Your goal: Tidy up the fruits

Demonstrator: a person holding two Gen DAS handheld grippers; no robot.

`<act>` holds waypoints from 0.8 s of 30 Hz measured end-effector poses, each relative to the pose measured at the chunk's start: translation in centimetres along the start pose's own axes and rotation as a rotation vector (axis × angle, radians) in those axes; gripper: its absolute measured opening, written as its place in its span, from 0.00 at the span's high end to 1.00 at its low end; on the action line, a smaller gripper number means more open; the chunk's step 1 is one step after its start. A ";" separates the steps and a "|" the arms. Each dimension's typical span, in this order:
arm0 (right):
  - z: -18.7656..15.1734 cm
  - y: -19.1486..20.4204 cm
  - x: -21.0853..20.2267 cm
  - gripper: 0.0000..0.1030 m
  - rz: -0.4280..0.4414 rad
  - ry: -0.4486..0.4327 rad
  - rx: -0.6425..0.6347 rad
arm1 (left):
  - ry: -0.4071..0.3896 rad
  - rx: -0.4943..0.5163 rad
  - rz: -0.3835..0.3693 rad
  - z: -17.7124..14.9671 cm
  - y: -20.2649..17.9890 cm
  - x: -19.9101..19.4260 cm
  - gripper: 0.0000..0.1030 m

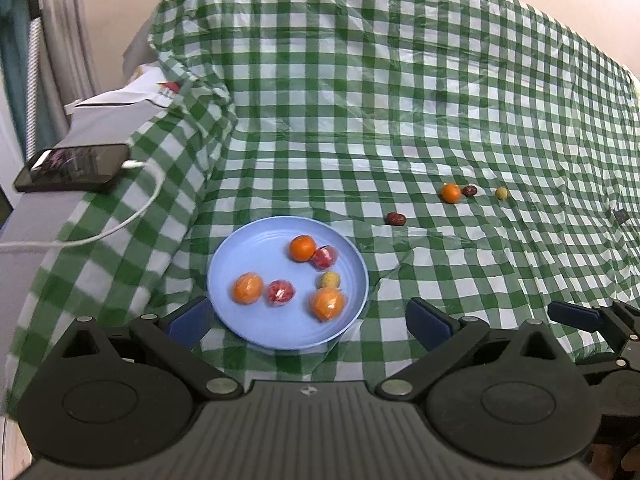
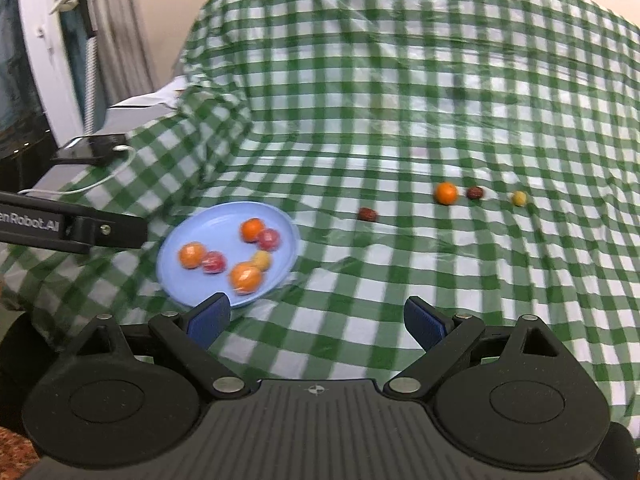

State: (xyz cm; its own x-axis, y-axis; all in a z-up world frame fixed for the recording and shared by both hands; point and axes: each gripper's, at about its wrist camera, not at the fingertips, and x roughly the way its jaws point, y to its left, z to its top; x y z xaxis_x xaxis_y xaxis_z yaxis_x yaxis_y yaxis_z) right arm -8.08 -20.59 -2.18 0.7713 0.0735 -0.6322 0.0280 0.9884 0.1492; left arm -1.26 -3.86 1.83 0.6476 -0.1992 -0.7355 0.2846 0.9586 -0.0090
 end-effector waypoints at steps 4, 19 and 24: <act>0.2 -2.6 0.9 0.09 -0.059 -0.001 0.020 | 0.005 0.026 -0.013 1.7 -1.8 1.9 0.00; 5.3 -19.2 10.1 0.09 -0.331 -0.047 0.074 | 0.021 0.214 -0.122 11.5 -14.2 17.0 0.00; 6.8 -22.7 16.2 0.14 -0.351 -0.067 0.033 | 0.076 0.273 -0.162 13.7 -18.1 25.1 0.00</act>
State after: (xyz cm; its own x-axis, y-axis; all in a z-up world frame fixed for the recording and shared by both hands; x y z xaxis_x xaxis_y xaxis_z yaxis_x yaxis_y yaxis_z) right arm 8.12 -42.78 -10.62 0.7509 -0.2796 -0.5983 0.3186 0.9469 -0.0427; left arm 19.54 -28.99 -7.15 0.5268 -0.3189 -0.7879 0.5652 0.8237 0.0445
